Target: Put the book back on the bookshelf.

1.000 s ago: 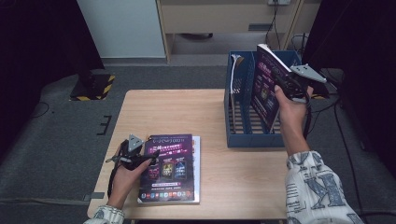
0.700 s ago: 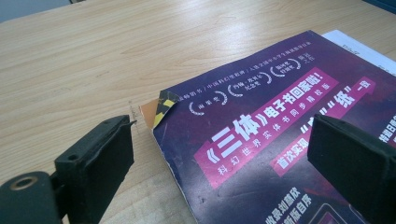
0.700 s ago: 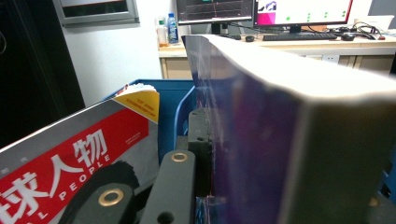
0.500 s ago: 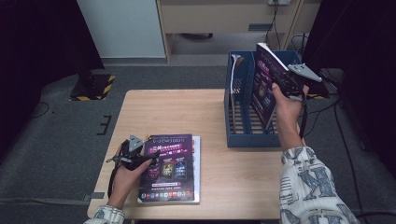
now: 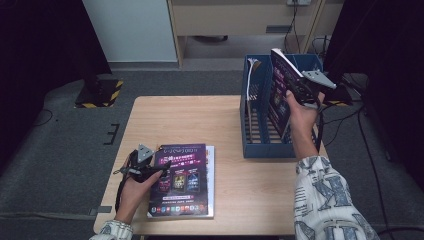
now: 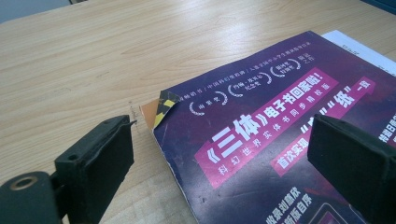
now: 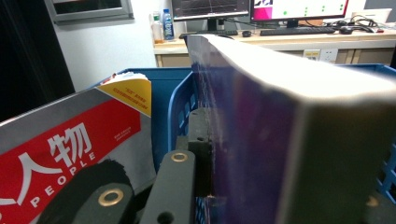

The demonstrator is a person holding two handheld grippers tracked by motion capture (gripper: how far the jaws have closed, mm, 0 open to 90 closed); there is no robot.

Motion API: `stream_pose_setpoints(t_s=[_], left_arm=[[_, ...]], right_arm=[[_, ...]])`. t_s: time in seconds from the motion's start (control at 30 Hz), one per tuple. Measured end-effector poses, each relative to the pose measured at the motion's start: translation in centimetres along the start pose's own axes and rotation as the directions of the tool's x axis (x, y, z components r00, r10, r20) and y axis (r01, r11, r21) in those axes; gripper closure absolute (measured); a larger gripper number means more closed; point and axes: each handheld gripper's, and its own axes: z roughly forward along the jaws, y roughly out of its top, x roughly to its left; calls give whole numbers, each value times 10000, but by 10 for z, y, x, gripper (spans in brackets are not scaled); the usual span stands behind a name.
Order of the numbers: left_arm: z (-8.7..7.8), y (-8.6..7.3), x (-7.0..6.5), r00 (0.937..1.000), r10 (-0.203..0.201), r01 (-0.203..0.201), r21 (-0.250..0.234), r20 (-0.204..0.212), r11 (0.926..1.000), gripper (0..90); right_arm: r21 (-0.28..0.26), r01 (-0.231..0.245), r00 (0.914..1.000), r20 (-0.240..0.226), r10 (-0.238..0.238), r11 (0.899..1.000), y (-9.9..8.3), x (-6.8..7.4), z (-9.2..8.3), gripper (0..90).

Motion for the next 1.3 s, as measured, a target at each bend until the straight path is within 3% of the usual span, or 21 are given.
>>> stream_pose_setpoints(t_s=[0.47,0.73,1.03,1.3], left_arm=[[1,0,-1,10000,63,-63,1,-26,10000,67],[1,0,-1,10000,61,-61,-9,-4,10000,67],[2,0,-1,10000,93,-93,3,5,10000,67],[2,0,-2,9999,119,-119,31,29,9999,68]], right_arm=[[-191,470,9976,516,-460,9987,-11,1,4,825],[-248,215,9980,601,-199,9995,-26,-3,8,825],[-224,564,9955,779,-545,9982,-36,0,11,825],[-275,381,9946,979,-353,9989,-45,-1,14,824]])
